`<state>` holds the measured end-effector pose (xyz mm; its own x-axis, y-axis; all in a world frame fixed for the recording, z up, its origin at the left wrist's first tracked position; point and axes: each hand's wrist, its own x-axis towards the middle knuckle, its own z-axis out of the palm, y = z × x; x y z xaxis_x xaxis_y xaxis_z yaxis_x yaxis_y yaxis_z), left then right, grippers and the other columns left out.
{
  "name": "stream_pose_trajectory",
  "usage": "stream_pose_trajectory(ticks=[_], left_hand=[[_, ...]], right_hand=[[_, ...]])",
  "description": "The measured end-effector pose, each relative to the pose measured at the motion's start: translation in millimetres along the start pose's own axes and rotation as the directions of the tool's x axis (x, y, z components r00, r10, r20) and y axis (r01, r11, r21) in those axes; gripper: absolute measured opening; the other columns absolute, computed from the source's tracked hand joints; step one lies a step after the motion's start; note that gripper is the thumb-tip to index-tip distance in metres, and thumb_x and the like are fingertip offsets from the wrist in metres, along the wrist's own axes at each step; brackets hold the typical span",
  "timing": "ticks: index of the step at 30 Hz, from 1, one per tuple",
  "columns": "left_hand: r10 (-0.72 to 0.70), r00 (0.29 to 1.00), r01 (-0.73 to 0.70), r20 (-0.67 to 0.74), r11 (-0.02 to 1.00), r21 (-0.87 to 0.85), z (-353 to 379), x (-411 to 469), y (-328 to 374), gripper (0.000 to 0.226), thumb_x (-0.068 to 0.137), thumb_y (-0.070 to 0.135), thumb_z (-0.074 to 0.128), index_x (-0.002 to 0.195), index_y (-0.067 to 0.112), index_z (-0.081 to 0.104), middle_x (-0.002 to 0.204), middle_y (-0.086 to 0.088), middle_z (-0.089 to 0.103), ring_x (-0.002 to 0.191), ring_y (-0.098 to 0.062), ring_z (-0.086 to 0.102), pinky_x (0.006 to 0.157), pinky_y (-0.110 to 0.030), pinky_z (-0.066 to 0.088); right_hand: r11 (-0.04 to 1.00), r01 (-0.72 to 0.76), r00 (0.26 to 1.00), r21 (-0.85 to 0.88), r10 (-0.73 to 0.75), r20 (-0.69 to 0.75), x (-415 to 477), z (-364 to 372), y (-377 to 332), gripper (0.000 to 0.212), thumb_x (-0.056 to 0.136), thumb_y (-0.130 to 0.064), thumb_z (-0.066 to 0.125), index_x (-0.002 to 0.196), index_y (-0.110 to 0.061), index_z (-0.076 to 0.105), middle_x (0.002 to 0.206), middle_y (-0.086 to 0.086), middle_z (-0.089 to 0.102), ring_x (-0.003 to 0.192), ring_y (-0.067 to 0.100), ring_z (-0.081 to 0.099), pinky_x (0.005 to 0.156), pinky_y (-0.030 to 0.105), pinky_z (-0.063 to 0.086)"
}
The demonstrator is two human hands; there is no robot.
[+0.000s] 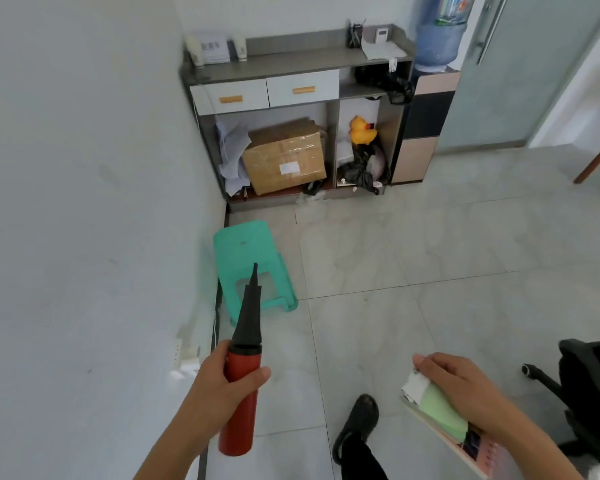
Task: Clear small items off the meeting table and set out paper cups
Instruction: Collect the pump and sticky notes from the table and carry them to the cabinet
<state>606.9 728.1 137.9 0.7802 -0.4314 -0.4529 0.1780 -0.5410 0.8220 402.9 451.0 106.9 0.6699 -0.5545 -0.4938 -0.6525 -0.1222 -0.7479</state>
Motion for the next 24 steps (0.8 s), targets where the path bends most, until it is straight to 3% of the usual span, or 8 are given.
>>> stream_pose_trajectory(ticks=[7, 13, 16, 20, 24], left_hand=[[-0.063, 0.989, 0.056, -0.131, 0.997, -0.058, 7, 146, 80, 0.036, 0.073, 0.015, 0.083, 0.101, 0.019, 0.059, 0.090, -0.016, 0.070, 0.079, -0.038, 0.071, 0.084, -0.056, 0.056], [-0.077, 0.978, 0.049, -0.196, 0.988, -0.143, 12, 258, 138, 0.032, 0.074, 0.014, 0.082, 0.098, 0.019, 0.062, 0.084, -0.011, 0.072, 0.072, -0.031, 0.073, 0.069, -0.040, 0.059], [-0.112, 0.973, 0.080, -0.202, 0.984, -0.159, 14, 312, 153, 0.032, 0.071, 0.009, 0.084, 0.095, 0.016, 0.064, 0.081, -0.016, 0.073, 0.069, -0.035, 0.072, 0.068, -0.044, 0.060], [-0.155, 0.960, 0.118, -0.231, 0.979, -0.166, 1, 406, 177, 0.031, 0.072, 0.005, 0.083, 0.094, 0.013, 0.062, 0.079, -0.018, 0.073, 0.059, -0.029, 0.072, 0.058, -0.036, 0.058], [-0.138, 0.958, 0.097, -0.250, 0.980, -0.171, -26, 511, 226, 0.029, 0.074, 0.001, 0.080, 0.094, 0.008, 0.062, 0.078, -0.021, 0.072, 0.059, -0.031, 0.070, 0.059, -0.037, 0.057]], right_hand=[[0.999, 0.034, 0.999, 0.000, -0.034, 0.001, 182, -73, -75, 0.046, 0.091, -0.052, 0.056, 0.062, -0.018, 0.067, 0.050, -0.007, 0.056, 0.046, 0.008, 0.048, 0.058, 0.029, 0.035], [0.986, 0.139, 0.987, -0.087, -0.131, 0.088, 326, -102, -174, 0.044, 0.091, -0.055, 0.053, 0.066, -0.023, 0.068, 0.058, -0.006, 0.063, 0.053, 0.010, 0.055, 0.057, 0.029, 0.039], [0.987, 0.151, 0.978, -0.054, -0.141, 0.156, 389, -104, -207, 0.040, 0.090, -0.056, 0.054, 0.064, -0.029, 0.069, 0.056, -0.008, 0.061, 0.049, 0.007, 0.053, 0.055, 0.027, 0.038], [0.985, 0.141, 0.981, -0.096, -0.127, 0.144, 484, -110, -239, 0.042, 0.090, -0.057, 0.054, 0.069, -0.024, 0.070, 0.057, -0.007, 0.063, 0.048, 0.007, 0.053, 0.055, 0.028, 0.040], [0.996, 0.073, 0.992, -0.046, -0.068, 0.106, 569, -127, -281, 0.046, 0.089, -0.057, 0.055, 0.069, -0.018, 0.069, 0.055, -0.006, 0.060, 0.045, 0.007, 0.052, 0.053, 0.027, 0.037]])
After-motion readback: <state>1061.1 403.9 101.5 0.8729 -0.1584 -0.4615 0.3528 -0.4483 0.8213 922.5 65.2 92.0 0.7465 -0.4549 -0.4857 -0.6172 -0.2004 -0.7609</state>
